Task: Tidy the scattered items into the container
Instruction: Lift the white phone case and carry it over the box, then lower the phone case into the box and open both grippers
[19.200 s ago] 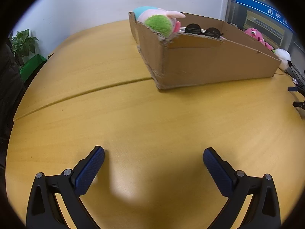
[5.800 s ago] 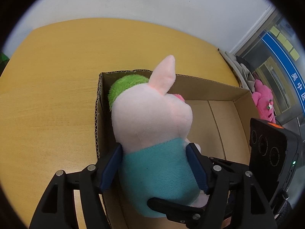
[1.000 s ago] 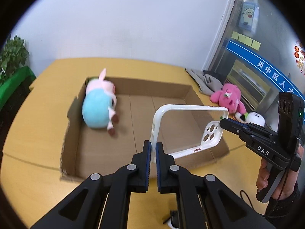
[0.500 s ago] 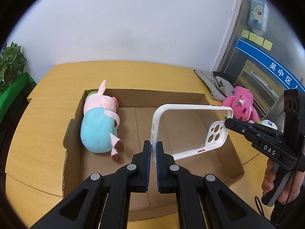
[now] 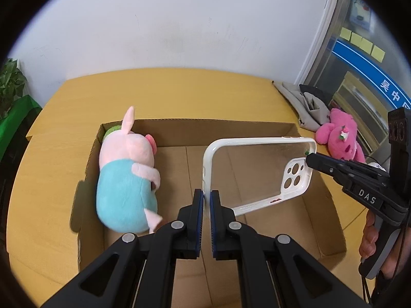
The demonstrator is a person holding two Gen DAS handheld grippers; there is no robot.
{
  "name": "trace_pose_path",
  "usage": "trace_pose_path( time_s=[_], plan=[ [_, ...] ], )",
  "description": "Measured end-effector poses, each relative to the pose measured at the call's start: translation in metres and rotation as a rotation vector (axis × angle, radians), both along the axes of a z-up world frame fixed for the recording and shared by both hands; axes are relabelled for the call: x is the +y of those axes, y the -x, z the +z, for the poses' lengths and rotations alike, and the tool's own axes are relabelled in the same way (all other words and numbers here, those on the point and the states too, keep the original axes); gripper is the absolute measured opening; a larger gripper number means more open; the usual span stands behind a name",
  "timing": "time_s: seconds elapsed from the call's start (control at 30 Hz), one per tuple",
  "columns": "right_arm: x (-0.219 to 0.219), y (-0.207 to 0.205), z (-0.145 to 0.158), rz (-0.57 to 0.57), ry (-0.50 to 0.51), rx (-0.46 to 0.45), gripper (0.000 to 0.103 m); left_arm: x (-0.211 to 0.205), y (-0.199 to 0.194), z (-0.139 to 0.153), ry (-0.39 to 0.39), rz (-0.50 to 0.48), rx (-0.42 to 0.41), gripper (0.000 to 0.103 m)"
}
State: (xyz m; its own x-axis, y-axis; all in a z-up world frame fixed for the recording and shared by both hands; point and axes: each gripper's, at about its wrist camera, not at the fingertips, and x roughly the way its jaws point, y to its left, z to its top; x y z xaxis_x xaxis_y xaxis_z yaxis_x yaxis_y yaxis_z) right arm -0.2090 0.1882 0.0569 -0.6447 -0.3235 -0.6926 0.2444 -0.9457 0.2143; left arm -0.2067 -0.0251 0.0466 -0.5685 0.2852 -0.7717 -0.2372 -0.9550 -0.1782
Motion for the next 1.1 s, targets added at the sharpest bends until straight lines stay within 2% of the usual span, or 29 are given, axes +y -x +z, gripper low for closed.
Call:
trace_pose_path(
  time_s=[0.27,0.5,0.77,0.93,1.1],
  plan=[
    [0.003,0.046,-0.028,-0.013,-0.032,-0.085,0.007,0.006,0.049,-0.024,0.004,0.002,-0.084,0.004],
    [0.011,0.084,-0.052,-0.024,-0.037,-0.151,0.007,0.018,0.085,-0.047,0.058,0.003,-0.144,0.004],
    [0.018,0.129,-0.093,-0.044,-0.052,-0.245,0.007,0.034,0.129,-0.097,0.125,0.051,-0.254,0.004],
    [0.015,0.145,-0.117,-0.048,-0.069,-0.273,0.007,0.034,0.141,-0.123,0.153,0.069,-0.295,0.004],
    [0.016,0.154,-0.133,-0.062,-0.071,-0.294,0.008,0.037,0.145,-0.127,0.164,0.065,-0.287,0.005]
  ],
)
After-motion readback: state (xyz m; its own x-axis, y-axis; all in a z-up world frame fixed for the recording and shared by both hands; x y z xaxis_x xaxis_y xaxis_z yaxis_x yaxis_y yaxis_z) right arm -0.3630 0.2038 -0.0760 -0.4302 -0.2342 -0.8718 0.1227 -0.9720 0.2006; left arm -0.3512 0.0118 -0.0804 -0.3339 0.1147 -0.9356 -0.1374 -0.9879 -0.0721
